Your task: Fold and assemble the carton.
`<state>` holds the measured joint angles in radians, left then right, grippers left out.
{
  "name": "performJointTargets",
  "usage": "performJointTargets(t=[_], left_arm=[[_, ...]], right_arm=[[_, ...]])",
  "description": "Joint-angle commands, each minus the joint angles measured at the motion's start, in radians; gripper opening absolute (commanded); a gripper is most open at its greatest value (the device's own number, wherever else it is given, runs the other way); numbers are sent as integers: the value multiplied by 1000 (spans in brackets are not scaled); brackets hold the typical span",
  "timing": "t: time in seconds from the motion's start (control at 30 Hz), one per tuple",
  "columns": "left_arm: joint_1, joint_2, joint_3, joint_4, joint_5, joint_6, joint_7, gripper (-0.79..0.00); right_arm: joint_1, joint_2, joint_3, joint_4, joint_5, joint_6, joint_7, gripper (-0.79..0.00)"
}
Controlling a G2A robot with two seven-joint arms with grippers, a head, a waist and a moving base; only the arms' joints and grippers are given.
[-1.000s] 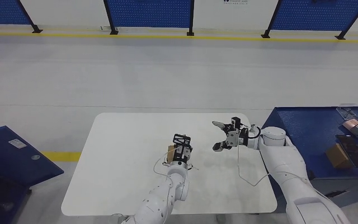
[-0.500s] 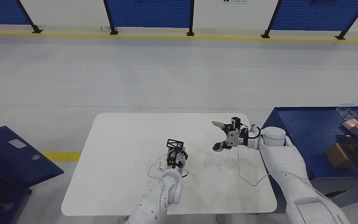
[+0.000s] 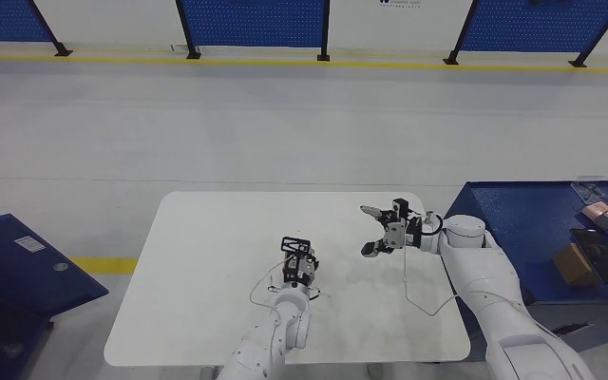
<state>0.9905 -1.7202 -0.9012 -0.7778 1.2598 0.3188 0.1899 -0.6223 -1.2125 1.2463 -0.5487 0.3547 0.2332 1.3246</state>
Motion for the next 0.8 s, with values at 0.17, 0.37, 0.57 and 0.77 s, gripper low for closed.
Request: performJointTargets(t=[0.17, 0.37, 0.57, 0.77], left_arm=[[-35, -12, 2, 60, -5, 19, -89, -785], [-7, -15, -6, -1, -9, 25, 29, -785], [-13, -16, -1, 26, 19, 20, -37, -785], [-38, -29, -5, 61, -4, 20, -13, -785]], right_arm=[[0, 0, 0, 0, 0, 0, 0, 0], [0, 0, 0, 0, 0, 0, 0, 0], [0, 0, 0, 0, 0, 0, 0, 0], [0, 0, 0, 0, 0, 0, 0, 0]])
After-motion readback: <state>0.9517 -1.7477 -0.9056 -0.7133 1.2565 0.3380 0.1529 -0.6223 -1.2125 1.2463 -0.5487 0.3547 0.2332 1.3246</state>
